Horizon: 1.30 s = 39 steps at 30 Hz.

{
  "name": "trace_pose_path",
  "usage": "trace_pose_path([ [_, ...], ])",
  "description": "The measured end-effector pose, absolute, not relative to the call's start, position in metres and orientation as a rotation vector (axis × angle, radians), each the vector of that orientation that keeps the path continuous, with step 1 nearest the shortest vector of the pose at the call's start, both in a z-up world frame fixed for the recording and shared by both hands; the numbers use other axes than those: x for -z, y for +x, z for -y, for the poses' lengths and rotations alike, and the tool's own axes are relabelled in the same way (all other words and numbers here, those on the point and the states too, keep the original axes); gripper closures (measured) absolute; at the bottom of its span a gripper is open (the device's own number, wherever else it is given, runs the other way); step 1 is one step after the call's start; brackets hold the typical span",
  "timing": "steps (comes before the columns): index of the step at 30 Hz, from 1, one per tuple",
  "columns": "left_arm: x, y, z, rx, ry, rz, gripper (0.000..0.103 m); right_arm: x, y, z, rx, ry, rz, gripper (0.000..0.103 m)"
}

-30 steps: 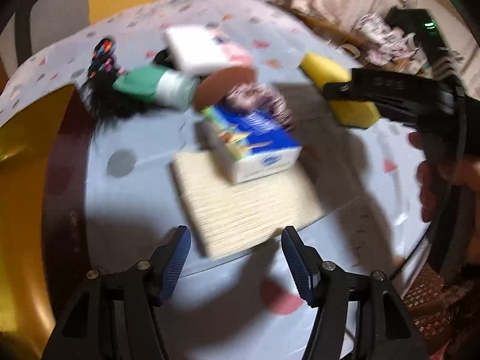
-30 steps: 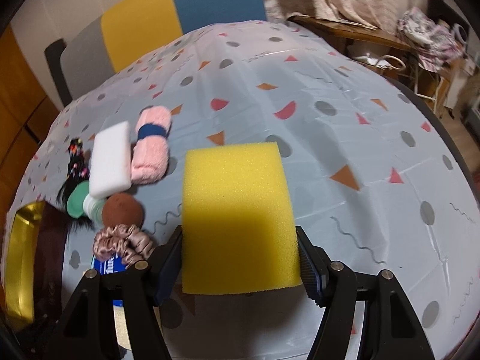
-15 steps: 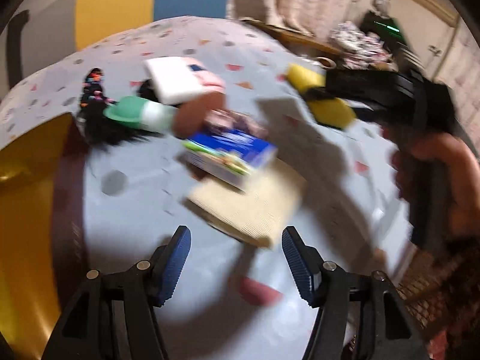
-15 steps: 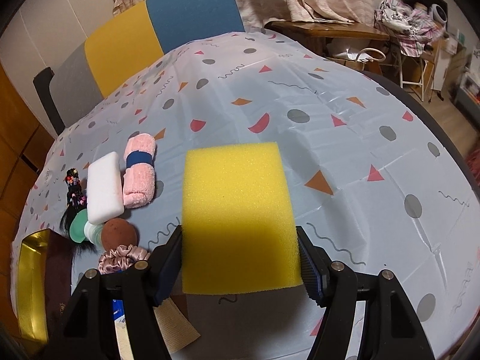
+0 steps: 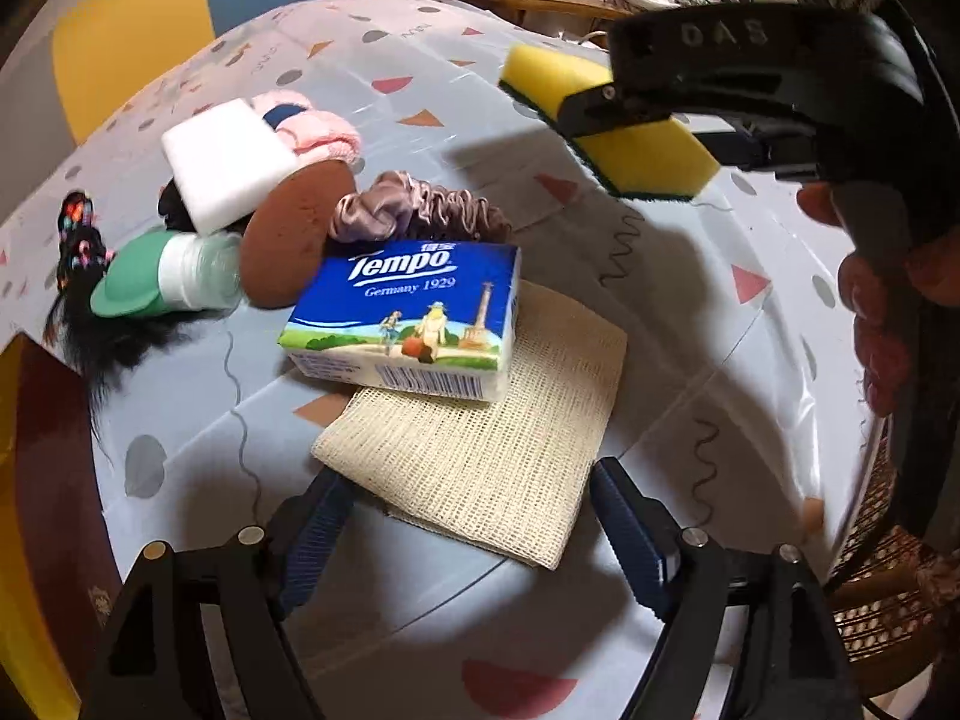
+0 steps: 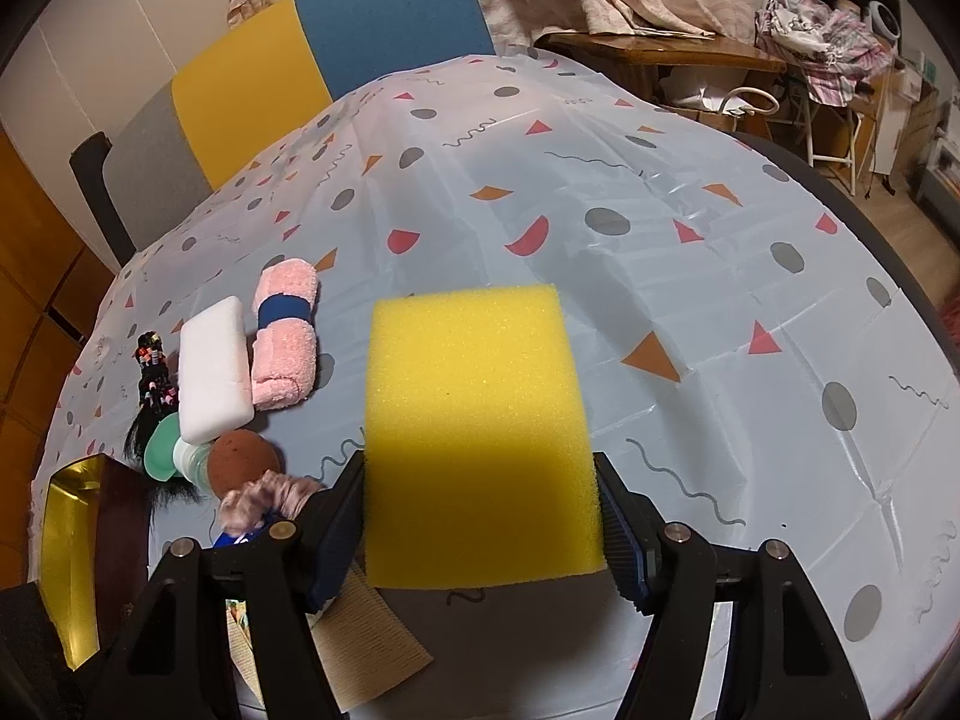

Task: Organize soft objects
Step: 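Move the left tool toward the beige woven cloth while the right tool holds the sponge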

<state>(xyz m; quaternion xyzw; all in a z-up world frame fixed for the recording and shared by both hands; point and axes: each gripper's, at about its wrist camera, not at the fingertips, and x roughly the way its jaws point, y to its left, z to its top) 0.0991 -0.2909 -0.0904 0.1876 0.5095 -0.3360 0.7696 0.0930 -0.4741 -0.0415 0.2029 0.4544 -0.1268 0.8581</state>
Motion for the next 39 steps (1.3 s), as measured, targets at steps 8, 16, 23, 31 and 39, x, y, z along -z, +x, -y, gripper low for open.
trace_pose_path([
  [8, 0.086, 0.077, 0.291, 0.759, 0.428, -1.03, 0.039, 0.041, 0.092, 0.477, 0.273, 0.442, -0.95, 0.032],
  [16, 0.074, 0.05, 0.247, 0.77, 0.357, -1.026, 0.07, 0.041, 0.091, 0.477, 0.275, 0.452, -0.948, 0.032],
  [23, 0.066, 0.031, 0.217, 0.796, 0.249, -1.048, 0.055, 0.041, 0.09, 0.477, 0.268, 0.464, -0.948, 0.032],
  [31, 0.064, 0.045, 0.243, 0.728, 0.393, -0.993, 0.019, 0.042, 0.09, 0.476, 0.264, 0.462, -0.951, 0.032],
  [39, 0.075, 0.052, 0.275, 0.755, 0.596, -0.963, 0.019, 0.043, 0.091, 0.476, 0.259, 0.468, -0.958, 0.032],
])
